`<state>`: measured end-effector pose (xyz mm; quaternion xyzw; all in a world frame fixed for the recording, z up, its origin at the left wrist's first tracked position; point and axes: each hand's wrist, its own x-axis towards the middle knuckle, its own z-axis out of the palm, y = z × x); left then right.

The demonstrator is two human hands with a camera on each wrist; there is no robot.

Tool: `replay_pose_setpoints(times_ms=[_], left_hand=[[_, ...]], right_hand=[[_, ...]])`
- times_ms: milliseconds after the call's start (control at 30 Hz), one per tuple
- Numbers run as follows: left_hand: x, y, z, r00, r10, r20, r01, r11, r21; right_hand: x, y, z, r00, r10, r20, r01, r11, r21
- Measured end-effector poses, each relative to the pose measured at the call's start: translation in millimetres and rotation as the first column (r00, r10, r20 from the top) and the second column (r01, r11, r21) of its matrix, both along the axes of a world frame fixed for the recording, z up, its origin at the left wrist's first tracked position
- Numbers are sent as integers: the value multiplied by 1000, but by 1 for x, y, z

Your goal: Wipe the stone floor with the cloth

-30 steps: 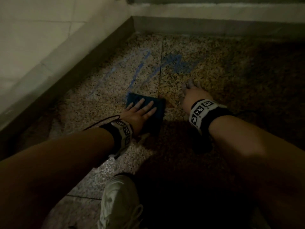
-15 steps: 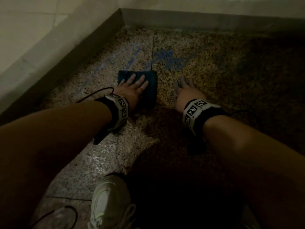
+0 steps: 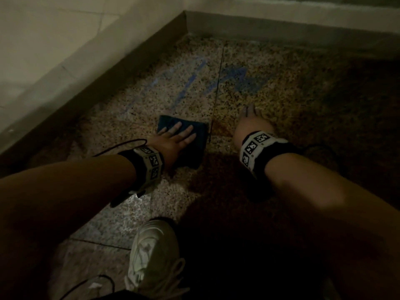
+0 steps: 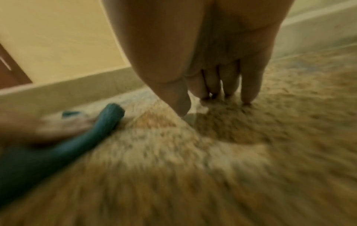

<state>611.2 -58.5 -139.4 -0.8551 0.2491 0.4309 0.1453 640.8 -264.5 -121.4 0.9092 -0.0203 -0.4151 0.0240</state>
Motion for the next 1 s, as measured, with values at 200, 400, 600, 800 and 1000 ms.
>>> replay_pose_setpoints(times_ms=[200, 400, 600, 800, 1000], left_hand=[[26, -5, 5, 997, 76, -5, -76, 997, -33], [65, -23, 6, 960, 282, -8, -281, 954, -105], [28, -7, 10, 966, 255, -33, -256, 966, -37], [-12, 20, 19, 964, 257, -74, -257, 966, 4], [5, 19, 14, 963, 265, -50, -266, 964, -16]], right_hand=[[0, 0, -1, 999, -28, 23, 27, 999, 22], [1, 0, 6, 999, -46, -22, 46, 999, 18], [0, -5, 16, 992, 43, -121, -48, 998, -34], [16, 21, 29, 990, 121, -74, -121, 993, -1], [9, 49, 9, 964, 232, -132, -240, 970, -43]])
